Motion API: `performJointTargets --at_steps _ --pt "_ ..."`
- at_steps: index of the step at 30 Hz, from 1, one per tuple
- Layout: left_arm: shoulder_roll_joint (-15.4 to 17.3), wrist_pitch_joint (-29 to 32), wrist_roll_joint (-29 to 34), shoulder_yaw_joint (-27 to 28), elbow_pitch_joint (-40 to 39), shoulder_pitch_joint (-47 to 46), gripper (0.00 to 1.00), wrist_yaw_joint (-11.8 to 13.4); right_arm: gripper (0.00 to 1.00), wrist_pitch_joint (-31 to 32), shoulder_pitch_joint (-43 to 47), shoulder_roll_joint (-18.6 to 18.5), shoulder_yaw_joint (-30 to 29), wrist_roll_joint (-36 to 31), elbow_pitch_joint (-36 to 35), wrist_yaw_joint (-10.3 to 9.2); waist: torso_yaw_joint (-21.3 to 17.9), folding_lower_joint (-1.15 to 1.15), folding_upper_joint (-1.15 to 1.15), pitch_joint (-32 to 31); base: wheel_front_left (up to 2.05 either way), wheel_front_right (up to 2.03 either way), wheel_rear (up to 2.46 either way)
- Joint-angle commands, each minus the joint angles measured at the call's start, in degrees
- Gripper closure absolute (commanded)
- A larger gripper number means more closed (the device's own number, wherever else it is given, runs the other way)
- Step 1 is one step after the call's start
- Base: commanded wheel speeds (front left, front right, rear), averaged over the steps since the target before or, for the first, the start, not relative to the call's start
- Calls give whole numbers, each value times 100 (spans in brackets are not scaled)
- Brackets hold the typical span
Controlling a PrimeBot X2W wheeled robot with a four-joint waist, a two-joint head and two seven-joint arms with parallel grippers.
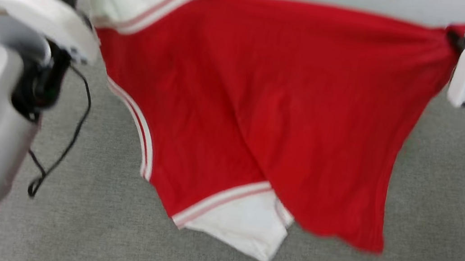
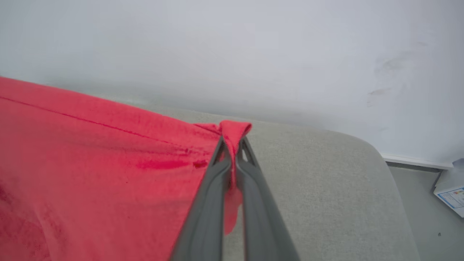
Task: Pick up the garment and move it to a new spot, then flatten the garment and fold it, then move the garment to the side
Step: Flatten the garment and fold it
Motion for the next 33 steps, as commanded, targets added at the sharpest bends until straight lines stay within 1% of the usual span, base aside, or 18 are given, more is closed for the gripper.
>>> performJointTargets --at_steps 1,2,3,9,12,15,18,25,30,33 --pt "-12 -19 47 24 101 -218 100 -31 100 -58 -165 -40 -34 -47 47 -7 -25 0 0 125 0 0 0" --pt "-18 -21 87 24 265 -469 100 -71 100 -114 -339 -69 -46 -102 68 -8 -35 0 0 204 0 0 0" --pt "-35 -54 144 43 518 -1009 100 -156 100 -271 -750 -103 -129 -181 90 -8 -52 0 0 405 0 0 0" --pt "-18 -135 391 45 1201 -2628 100 -407 100 -837 -1881 -150 -453 -372 127 -9 -80 0 0 1038 0 0 0" --pt "28 -160 539 45 1411 -3379 100 -453 100 -1107 -2389 -156 -582 -441 96 -9 -96 0 0 1395 0 0 0" --pt "53 -173 659 41 1534 -4023 100 -495 100 -1281 -2886 -194 -577 -466 91 -9 -112 0 0 1732 0 0 0" --pt "-54 -185 589 98 1644 -4487 100 -564 100 -1381 -3292 -262 -611 -412 120 -9 -68 0 0 2060 0 0 0" --pt "-85 -306 616 53 2009 -4893 100 -725 100 -1619 -3793 -296 -515 -257 366 -9 -33 0 0 2591 0 0 0" --pt "-134 -381 536 38 2346 -4754 100 -850 100 -1709 -3862 -319 -184 -121 686 -9 1 0 0 2858 0 0 0" --pt "-170 -446 480 19 2586 -4585 100 -944 100 -1819 -3831 -309 36 18 943 -9 24 0 0 2914 0 0 0"
